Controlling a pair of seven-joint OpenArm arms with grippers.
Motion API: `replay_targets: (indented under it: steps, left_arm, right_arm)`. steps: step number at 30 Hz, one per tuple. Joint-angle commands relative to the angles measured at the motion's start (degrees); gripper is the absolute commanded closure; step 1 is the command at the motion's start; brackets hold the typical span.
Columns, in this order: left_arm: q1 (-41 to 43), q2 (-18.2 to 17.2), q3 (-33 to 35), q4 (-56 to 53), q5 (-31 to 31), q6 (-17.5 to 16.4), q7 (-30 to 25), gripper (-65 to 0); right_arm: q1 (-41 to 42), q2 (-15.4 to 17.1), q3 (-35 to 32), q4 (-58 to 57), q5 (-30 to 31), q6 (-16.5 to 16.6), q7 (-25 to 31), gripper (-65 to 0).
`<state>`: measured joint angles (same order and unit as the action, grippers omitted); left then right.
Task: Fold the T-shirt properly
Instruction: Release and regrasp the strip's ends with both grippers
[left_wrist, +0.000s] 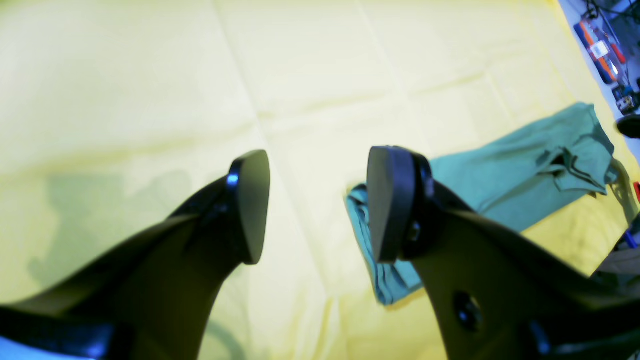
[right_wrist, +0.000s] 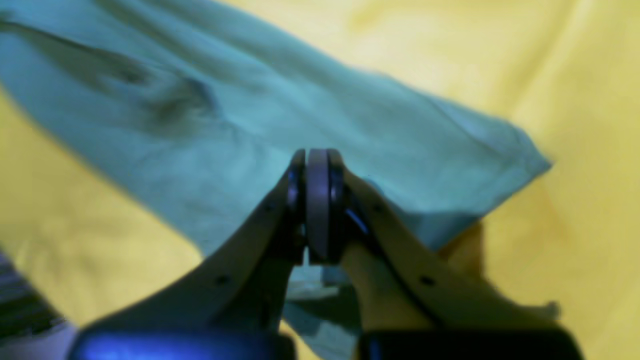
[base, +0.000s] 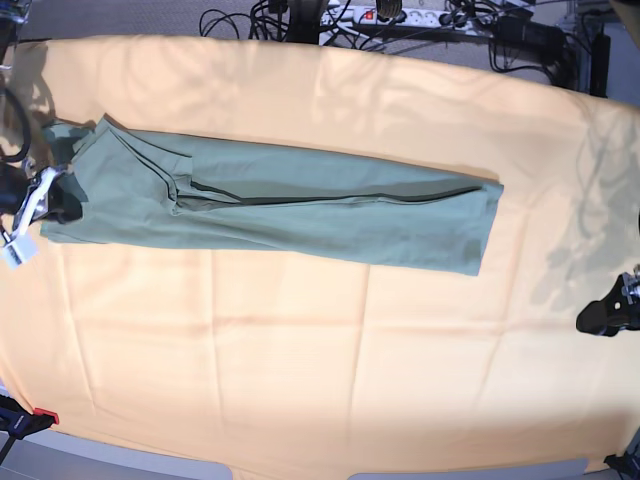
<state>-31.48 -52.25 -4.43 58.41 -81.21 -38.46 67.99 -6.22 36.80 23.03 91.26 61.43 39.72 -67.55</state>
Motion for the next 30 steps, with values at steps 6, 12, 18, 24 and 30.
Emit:
replay_targets:
  steps: [6, 12, 18, 24, 30]
  left_arm:
    - [3.28, -0.70, -0.52, 0.39, -1.42, -0.26, -0.79, -32.9]
    - [8.22, 1.20, -0.52, 0.35, 1.79, 2.16, -2.93, -32.9]
    - [11.65, 5.92, -0.52, 0.35, 16.55, 10.45, -10.99, -33.0]
    - [12.39, 10.10, -0.42, 0.35, 12.87, 9.92, -5.90, -33.0]
    - [13.73, 11.98, 3.02, 0.35, 11.19, 9.53, -5.11, -33.0]
  right_arm:
    - [-0.92, -5.27, 0.61, -1.55, -11.58, 0.28, 5.01, 0.0]
    - [-0.90, -9.75, 0.61, -1.55, -20.68, -0.96, 6.32, 0.0]
    - [-0.90, -11.28, 0.61, -1.55, -22.51, -2.89, 6.78, 0.0]
    - [-0.87, -11.23, 0.61, -1.55, -22.62, -2.86, 6.73, 0.0]
    - [-0.74, -11.23, 0.61, -1.55, -22.51, -2.86, 6.75, 0.0]
